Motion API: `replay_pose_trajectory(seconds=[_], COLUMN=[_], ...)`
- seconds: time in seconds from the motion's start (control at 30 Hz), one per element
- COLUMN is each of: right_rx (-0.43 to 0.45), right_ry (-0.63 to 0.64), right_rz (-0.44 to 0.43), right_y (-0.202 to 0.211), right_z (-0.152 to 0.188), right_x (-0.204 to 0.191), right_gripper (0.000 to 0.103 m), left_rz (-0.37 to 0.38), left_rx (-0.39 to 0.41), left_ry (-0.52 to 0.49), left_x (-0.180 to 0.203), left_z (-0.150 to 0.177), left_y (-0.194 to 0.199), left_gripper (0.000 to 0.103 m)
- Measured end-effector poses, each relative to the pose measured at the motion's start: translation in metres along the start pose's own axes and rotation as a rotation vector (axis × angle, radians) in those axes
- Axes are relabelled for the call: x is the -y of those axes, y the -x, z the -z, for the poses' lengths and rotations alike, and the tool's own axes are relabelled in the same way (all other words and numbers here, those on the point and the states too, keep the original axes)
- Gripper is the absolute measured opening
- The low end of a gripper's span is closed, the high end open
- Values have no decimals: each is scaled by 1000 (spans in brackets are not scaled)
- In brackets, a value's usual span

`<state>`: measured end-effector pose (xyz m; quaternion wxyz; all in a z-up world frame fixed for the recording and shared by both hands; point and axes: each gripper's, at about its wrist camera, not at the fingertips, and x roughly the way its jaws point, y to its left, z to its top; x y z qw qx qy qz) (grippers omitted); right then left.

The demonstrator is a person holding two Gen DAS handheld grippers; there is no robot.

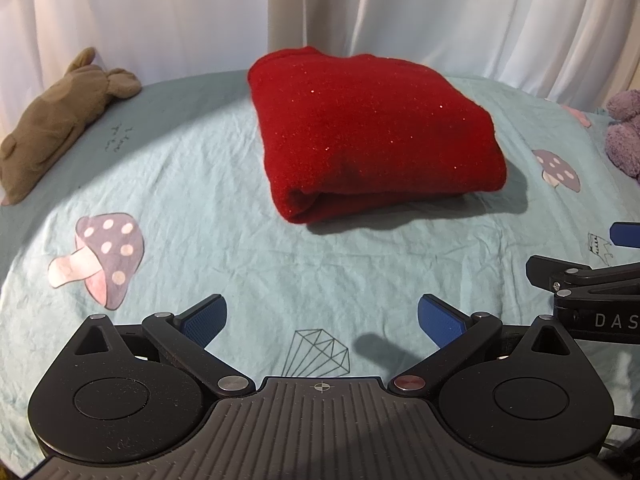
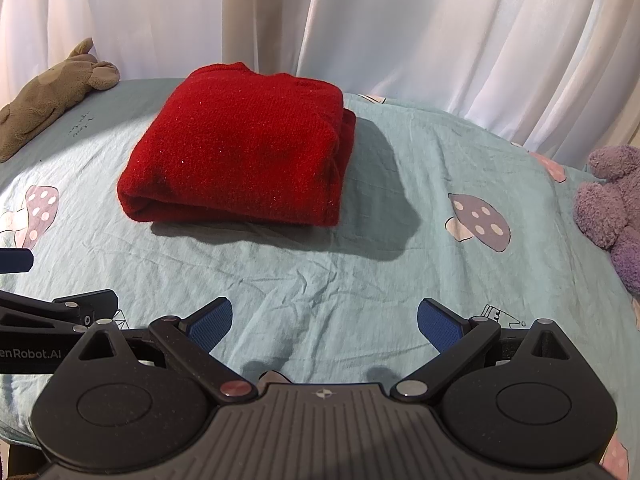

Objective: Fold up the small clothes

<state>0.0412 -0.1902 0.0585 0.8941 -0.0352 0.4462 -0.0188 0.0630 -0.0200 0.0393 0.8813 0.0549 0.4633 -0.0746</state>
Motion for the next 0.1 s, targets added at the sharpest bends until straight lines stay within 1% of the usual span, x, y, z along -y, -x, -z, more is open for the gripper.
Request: replay_pose_trajectory(seconds=[0.1], right_rx=[0], right_ry=[0], right_rz=[1], right_y=[0], right_z=[0], right_x=[0], right_gripper=[99], left_rz=[4], left_rx=[-6], left_ry=[-7], left_x=[0], left_z=[0], left_y=[-1], left_gripper=[103])
